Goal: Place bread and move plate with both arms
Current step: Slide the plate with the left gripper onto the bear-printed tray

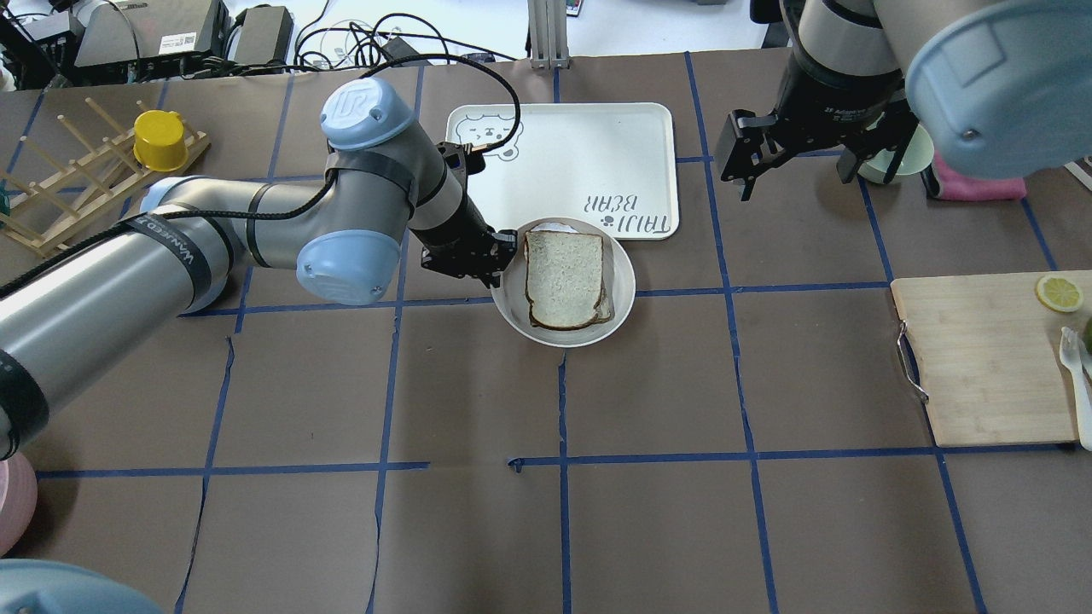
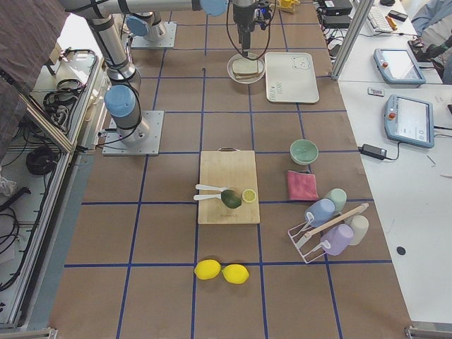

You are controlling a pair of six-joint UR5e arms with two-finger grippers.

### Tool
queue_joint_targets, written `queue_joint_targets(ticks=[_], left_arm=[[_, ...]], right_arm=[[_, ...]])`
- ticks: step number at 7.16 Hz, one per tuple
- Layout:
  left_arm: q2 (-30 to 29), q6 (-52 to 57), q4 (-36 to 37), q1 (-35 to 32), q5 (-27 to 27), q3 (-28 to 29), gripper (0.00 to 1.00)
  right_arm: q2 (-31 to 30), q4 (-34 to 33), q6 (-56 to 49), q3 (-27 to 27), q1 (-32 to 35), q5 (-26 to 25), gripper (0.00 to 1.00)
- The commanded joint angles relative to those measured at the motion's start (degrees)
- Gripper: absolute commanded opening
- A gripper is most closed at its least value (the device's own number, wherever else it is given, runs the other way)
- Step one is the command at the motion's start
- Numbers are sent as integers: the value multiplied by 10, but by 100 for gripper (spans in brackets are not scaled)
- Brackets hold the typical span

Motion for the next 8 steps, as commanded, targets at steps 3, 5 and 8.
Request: queue_joint_targets(ticks=[3,5,8], left_arm=[[-67,39,-43,39,-6,135,0],[-144,30,-48,39,-29,239,0],[-245,9,-47,39,-42,362,0]], right_arm=[[0,-1,0,0,0,0,100],[1,2,-1,1,0,0,100],[3,2,-1,1,0,0,100]])
